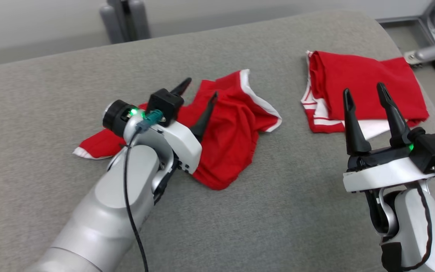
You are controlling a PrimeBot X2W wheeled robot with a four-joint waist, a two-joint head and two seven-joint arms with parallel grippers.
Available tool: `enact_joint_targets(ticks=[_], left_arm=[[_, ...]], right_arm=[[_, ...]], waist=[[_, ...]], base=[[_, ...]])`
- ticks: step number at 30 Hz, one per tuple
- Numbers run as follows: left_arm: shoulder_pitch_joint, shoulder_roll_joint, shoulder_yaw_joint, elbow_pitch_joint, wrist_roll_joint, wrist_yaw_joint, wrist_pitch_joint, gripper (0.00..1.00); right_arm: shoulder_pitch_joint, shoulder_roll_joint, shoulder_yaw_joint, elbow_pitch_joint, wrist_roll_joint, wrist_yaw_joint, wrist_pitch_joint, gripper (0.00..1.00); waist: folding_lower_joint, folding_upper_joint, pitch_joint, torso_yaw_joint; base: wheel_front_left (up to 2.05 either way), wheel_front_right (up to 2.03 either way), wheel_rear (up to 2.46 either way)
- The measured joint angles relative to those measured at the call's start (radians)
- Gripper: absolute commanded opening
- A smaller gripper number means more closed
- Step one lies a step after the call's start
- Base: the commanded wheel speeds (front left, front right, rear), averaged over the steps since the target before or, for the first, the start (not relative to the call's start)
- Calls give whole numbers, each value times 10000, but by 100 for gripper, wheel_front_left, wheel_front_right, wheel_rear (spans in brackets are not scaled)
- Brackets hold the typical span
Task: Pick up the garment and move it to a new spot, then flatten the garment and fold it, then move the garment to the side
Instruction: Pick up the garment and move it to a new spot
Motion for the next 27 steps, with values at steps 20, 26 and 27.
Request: enact_joint_targets(ticks=[20,26,27], left_arm=[[4618,1835,3749,-4105,169,1687,-424,100],[6578,1152,4826,-4905,1150,1425,-422,100],[6739,1018,5030,-4957,1225,1377,-424,100]], right_arm=[[1136,-113,136,228,-384,0,0,100],[1505,-127,119,370,-412,0,0,100],[1511,-127,219,401,-412,0,0,100]], waist=[[0,0,-1489,2012],[1,0,-1753,2321],[1,0,-1769,2337]], base=[[0,0,0],[0,0,0],[0,0,0]])
